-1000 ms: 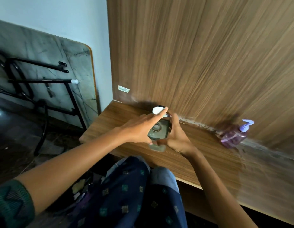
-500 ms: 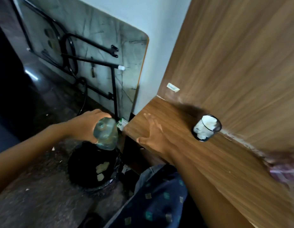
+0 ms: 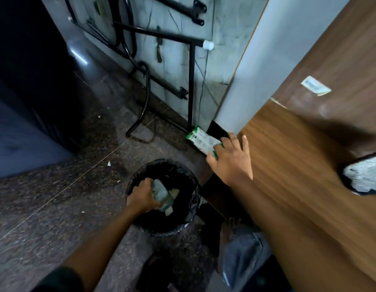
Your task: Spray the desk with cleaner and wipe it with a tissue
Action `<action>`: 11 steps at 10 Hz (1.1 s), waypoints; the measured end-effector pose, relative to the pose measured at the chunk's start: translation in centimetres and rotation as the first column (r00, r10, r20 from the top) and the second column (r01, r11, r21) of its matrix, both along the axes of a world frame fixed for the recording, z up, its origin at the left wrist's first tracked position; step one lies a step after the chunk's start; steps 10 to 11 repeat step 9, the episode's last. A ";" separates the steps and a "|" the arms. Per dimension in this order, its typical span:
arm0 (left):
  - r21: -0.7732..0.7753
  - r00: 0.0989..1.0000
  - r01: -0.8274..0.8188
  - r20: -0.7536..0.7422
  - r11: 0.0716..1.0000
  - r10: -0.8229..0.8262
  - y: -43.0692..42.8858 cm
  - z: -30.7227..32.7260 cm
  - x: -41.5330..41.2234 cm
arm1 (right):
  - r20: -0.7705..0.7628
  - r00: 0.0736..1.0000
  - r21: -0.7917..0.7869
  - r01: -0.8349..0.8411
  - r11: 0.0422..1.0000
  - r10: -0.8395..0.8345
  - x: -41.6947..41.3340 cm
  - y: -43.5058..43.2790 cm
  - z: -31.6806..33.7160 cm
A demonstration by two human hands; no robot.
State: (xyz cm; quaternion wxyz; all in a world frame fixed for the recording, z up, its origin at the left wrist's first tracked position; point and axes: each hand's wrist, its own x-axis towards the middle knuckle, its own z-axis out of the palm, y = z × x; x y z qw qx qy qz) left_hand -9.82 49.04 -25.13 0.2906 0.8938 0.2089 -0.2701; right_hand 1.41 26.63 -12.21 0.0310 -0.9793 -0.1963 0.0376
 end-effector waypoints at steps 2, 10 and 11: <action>-0.094 0.951 -0.296 -0.126 0.951 0.284 -2.9 -9.5 1.0 | 0.132 0.990 -0.019 0.044 0.999 -0.041 0.3 -0.1 -1.3; -0.236 0.894 -0.449 -0.119 0.862 0.433 -6.4 -14.8 2.3 | 0.226 0.972 0.011 0.057 0.998 -0.058 -0.2 0.2 -1.2; -0.236 0.894 -0.449 -0.119 0.862 0.433 -6.4 -14.8 2.3 | 0.226 0.972 0.011 0.057 0.998 -0.058 -0.2 0.2 -1.2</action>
